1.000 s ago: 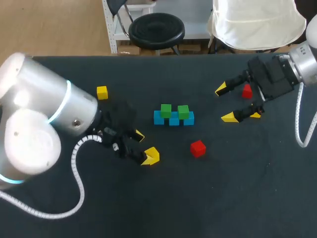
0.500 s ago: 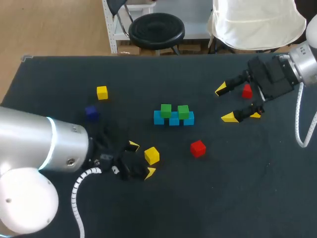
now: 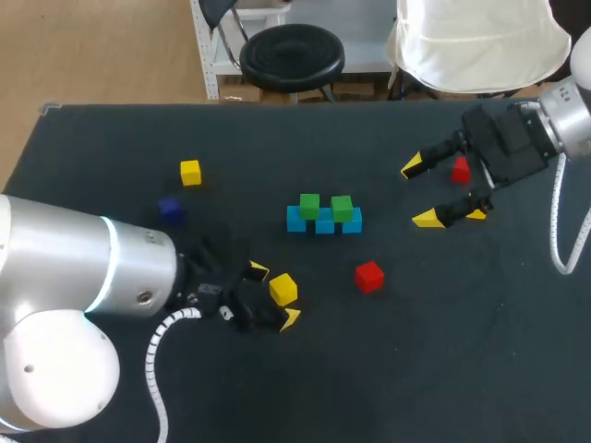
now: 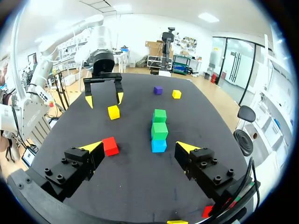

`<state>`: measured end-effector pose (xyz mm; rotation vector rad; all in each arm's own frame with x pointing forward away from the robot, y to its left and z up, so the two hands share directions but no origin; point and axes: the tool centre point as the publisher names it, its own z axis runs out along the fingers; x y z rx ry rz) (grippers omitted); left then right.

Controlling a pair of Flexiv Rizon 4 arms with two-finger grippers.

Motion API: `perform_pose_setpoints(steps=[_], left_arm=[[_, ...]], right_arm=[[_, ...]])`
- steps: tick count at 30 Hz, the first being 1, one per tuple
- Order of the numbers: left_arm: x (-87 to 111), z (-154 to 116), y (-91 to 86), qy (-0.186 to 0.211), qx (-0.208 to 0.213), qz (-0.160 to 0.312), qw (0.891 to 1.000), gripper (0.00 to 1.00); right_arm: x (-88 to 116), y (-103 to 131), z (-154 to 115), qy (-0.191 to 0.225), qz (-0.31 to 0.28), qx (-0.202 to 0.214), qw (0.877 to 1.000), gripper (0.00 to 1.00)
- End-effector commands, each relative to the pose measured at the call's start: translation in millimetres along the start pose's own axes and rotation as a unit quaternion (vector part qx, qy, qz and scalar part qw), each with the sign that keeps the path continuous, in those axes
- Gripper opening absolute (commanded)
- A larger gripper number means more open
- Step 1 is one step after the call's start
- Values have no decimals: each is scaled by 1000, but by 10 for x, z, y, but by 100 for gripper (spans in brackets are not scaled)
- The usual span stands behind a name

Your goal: Place the blue cubes, place green cubes on the blue cubes, place the yellow cubes on the green cubes, then place the red cubes on the yellow cubes, and place purple cube on the red cubes.

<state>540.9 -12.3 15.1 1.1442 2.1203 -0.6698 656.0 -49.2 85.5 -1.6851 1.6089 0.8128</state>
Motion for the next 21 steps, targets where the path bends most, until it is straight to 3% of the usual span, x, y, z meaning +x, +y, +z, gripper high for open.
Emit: perform_pose_setpoints(steps=[1, 13, 16, 21], left_arm=[[5, 41, 21, 2, 0, -2, 1000, 100], [17, 113, 8, 8, 4, -7, 1000, 100], [17, 125, 17, 9, 5, -8, 1000, 87], [13, 150, 36, 11, 7, -9, 1000, 82]], right_arm=[[4, -3, 5, -1, 0, 0, 1000, 100], [4, -3, 5, -1, 0, 0, 1000, 100], [4, -3, 5, -1, 0, 0, 1000, 100], [4, -3, 5, -1, 0, 0, 1000, 100]])
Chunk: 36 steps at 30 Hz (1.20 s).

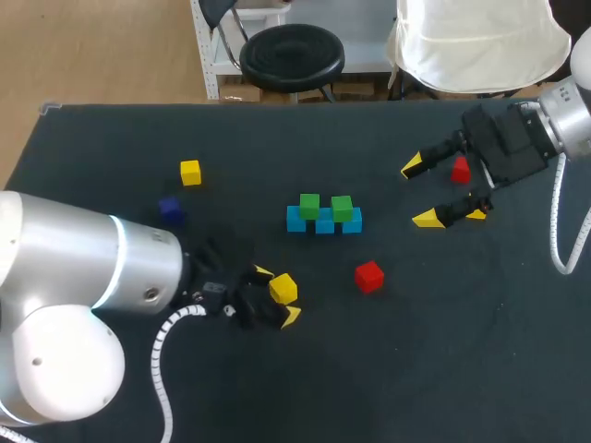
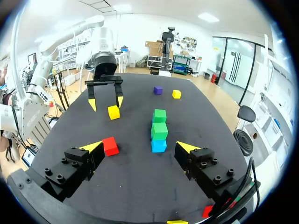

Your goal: Place the blue cubes, place green cubes on the blue cubes, place the yellow cubes on the green cubes, then place the red cubes on the yellow cubes, and place purple cube on the red cubes.

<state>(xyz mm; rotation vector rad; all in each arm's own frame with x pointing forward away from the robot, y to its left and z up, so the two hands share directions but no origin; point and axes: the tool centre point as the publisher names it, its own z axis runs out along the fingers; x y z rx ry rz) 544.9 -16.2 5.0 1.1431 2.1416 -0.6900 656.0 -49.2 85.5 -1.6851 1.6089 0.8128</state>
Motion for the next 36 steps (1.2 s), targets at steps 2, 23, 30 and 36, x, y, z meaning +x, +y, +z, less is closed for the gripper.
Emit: perform_pose_setpoints(steps=[2, 23, 30, 36], left_arm=[[-26, 53, 10, 6, 0, -1, 1000, 82], [-16, 20, 39, 4, -2, -1, 1000, 67], [-2, 15, 46, 4, -6, -4, 1000, 85], [0, 16, 37, 3, -8, -4, 1000, 85]], right_arm=[[4, -3, 5, -1, 0, 0, 1000, 100], [4, -3, 5, -1, 0, 0, 1000, 100], [4, -3, 5, -1, 0, 0, 1000, 100], [4, -3, 5, -1, 0, 0, 1000, 100]])
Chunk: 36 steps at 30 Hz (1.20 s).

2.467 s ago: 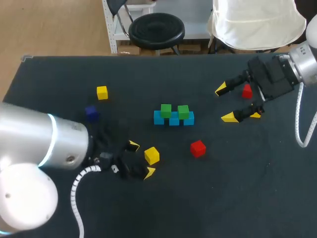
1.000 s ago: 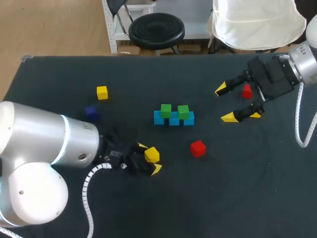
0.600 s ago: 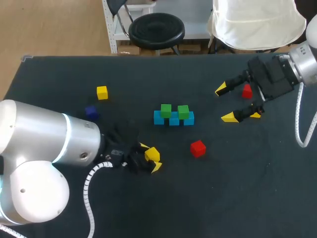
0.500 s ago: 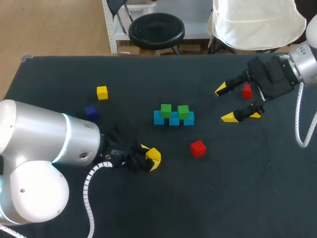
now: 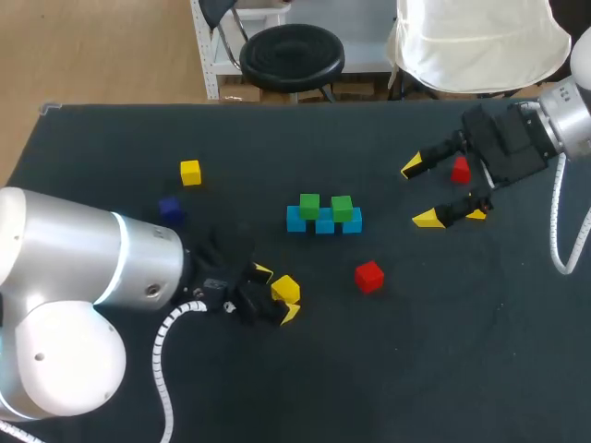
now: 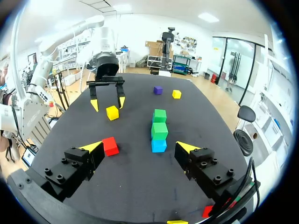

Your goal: Place the blue cubes, place green cubes on the blue cubes, place the yellow cubes on the green cubes, then place the red cubes on the yellow cubes, and place purple cube on the red cubes.

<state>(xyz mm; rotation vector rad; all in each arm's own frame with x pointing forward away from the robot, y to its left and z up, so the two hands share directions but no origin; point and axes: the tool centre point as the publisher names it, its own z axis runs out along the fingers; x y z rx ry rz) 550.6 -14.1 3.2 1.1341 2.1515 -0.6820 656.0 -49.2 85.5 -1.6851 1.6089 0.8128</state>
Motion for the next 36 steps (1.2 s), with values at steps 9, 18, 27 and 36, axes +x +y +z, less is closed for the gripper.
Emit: perform_pose_setpoints(steps=[9, 18, 27, 36], left_arm=[[-6, 33, -43, 2, -9, -4, 1000, 63], [-14, 70, -20, 7, -14, -7, 1000, 45], [-88, 24, 5, 20, 28, 41, 999, 0], [-210, -12, -21, 42, 71, 103, 991, 0]], right_arm=[[4, -3, 5, -1, 0, 0, 1000, 100], [4, -3, 5, -1, 0, 0, 1000, 100], [4, -3, 5, -1, 0, 0, 1000, 100], [4, -3, 5, -1, 0, 0, 1000, 100]])
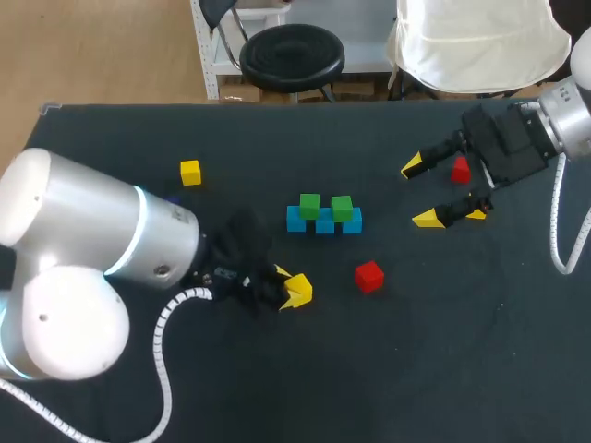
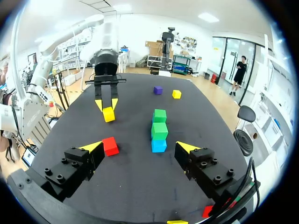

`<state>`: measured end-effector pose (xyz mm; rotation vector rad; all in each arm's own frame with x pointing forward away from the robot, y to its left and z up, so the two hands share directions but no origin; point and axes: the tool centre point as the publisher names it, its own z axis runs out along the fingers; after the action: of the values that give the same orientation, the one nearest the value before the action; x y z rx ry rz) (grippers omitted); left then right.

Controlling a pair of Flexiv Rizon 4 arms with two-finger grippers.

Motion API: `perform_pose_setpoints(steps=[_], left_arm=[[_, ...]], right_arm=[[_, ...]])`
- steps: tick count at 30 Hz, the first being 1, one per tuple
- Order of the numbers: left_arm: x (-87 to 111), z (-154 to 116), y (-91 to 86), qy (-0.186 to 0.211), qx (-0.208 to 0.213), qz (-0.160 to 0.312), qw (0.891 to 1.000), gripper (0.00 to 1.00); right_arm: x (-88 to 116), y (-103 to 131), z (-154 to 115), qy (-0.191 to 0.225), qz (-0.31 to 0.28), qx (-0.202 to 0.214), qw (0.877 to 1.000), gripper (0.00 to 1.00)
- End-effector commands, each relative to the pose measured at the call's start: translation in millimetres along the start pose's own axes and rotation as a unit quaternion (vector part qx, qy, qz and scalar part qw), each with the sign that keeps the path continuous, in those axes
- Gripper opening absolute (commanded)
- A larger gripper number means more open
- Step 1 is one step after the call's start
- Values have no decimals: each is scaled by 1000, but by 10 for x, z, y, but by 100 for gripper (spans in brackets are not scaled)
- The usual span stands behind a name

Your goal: Place the blue cubes, place green cubes on the blue cubes, place the yellow cubes on the green cubes, then place the red cubes on the yellow cubes, and place purple cube on the red cubes.

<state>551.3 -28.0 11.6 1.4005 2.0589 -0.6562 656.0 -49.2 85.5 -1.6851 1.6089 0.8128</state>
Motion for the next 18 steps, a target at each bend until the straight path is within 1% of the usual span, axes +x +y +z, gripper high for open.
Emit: perform_pose_setpoints(steps=[1, 8, 12, 13, 18], left_arm=[[-76, -68, 65, 6, 38, 20, 999, 0], [-210, -135, 87, 6, 48, 58, 997, 0], [-279, -164, 99, 5, 62, 75, 995, 0], [-296, -169, 106, 16, 52, 67, 996, 0], [-302, -170, 113, 12, 56, 70, 996, 0]], right_arm=[[4, -3, 5, -1, 0, 0, 1000, 100], [4, -3, 5, -1, 0, 0, 1000, 100], [4, -3, 5, -1, 0, 0, 1000, 100], [4, -3, 5, -1, 0, 0, 1000, 100], [4, -3, 5, -1, 0, 0, 1000, 100]])
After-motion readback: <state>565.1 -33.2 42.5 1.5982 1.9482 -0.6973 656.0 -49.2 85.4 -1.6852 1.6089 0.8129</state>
